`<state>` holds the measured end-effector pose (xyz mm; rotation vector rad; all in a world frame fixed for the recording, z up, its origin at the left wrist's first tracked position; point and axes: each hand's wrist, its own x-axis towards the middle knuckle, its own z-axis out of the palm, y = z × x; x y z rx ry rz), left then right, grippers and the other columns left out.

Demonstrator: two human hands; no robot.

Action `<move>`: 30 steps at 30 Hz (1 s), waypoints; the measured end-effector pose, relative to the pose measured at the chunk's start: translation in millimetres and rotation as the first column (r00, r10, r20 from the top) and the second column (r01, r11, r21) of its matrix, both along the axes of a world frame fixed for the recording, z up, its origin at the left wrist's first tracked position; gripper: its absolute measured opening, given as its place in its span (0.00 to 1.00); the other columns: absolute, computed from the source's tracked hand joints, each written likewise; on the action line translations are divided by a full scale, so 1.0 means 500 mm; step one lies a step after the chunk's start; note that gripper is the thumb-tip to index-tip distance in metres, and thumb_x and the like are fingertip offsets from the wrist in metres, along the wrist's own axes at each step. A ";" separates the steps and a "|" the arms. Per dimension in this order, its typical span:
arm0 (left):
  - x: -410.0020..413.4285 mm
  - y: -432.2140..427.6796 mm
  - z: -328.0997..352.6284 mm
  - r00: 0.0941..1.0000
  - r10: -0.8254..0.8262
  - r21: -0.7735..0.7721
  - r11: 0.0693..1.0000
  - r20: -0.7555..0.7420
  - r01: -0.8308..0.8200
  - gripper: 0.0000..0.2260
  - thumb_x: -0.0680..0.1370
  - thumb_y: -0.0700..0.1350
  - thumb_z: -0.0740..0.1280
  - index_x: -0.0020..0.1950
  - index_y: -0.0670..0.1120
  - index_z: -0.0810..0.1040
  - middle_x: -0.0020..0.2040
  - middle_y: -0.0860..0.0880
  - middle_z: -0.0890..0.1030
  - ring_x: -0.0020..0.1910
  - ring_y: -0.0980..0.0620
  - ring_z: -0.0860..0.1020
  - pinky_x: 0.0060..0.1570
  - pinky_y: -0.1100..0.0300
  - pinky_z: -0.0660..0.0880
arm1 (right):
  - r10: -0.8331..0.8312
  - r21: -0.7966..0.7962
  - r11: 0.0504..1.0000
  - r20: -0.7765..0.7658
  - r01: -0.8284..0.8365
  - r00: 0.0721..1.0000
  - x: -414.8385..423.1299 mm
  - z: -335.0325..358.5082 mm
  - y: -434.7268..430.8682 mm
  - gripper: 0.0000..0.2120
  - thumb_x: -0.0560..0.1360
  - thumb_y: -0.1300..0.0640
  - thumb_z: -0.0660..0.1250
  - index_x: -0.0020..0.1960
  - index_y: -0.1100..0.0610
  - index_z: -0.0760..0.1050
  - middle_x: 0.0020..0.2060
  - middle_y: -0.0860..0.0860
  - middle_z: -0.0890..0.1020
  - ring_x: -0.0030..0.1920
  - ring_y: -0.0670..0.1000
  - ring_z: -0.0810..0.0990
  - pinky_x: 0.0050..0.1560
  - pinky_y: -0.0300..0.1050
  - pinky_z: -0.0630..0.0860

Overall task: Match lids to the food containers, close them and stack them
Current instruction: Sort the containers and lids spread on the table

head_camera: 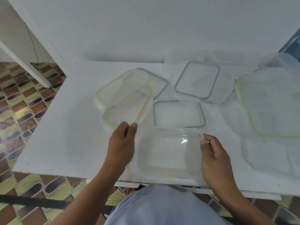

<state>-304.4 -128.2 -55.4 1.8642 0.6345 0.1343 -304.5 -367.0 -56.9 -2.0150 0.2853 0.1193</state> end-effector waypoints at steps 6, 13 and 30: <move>0.021 0.007 -0.004 1.000 0.004 0.029 1.000 0.011 -0.004 0.20 0.83 0.54 0.65 0.38 0.45 0.66 0.29 0.56 0.65 0.29 0.56 0.63 0.33 0.57 0.63 | -0.022 -0.012 1.000 0.042 0.022 0.999 0.005 -0.003 0.008 0.12 0.84 0.50 0.57 0.63 0.48 0.76 0.42 0.46 0.82 0.33 0.44 0.75 0.40 0.43 0.71; 0.018 0.021 -0.007 0.996 0.048 -0.079 0.995 -0.070 -0.054 0.24 0.81 0.62 0.64 0.41 0.42 0.71 0.34 0.50 0.70 0.34 0.51 0.68 0.35 0.54 0.65 | -0.013 -0.004 1.000 -0.011 0.013 1.000 0.011 0.012 -0.006 0.12 0.83 0.47 0.59 0.62 0.45 0.76 0.42 0.41 0.79 0.39 0.37 0.77 0.42 0.36 0.69; 0.065 0.213 0.026 0.959 0.283 -0.109 0.953 -0.023 -0.284 0.16 0.81 0.53 0.69 0.61 0.43 0.74 0.48 0.42 0.82 0.25 0.49 0.72 0.26 0.56 0.70 | 0.569 -0.377 0.803 0.257 -0.461 0.781 0.281 0.222 0.178 0.08 0.78 0.48 0.67 0.56 0.44 0.81 0.42 0.40 0.79 0.37 0.37 0.76 0.40 0.25 0.67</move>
